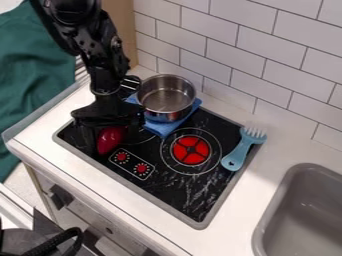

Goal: Move the red bell pepper to the right side of burner

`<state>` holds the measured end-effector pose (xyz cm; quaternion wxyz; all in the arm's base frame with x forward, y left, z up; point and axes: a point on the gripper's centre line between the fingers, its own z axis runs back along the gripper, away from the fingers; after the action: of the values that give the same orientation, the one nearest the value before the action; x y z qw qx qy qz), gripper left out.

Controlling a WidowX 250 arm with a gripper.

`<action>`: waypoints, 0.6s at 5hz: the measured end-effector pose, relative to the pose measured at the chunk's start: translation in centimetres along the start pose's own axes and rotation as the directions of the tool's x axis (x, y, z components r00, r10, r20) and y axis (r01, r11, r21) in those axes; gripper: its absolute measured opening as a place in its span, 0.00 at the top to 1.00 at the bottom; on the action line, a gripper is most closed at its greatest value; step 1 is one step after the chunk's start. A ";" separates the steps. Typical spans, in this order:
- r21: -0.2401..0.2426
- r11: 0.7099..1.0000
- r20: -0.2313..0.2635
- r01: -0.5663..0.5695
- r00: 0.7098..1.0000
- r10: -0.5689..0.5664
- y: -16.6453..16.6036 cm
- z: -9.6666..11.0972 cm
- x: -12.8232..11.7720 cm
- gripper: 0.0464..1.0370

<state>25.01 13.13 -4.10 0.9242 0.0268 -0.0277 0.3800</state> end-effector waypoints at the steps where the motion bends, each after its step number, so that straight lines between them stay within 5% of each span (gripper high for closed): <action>1: -0.015 1.000 0.032 0.013 0.999 -0.012 -0.4 0.0 0.9 0.10; 2: -0.016 1.000 0.038 0.005 0.999 -0.004 -0.4 0.0 0.9 0.27; 3: -0.013 1.000 0.035 0.015 0.999 -0.014 -0.2 0.3 0.4 0.27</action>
<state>25.43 13.22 -3.75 0.9265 0.0276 -0.0460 0.3725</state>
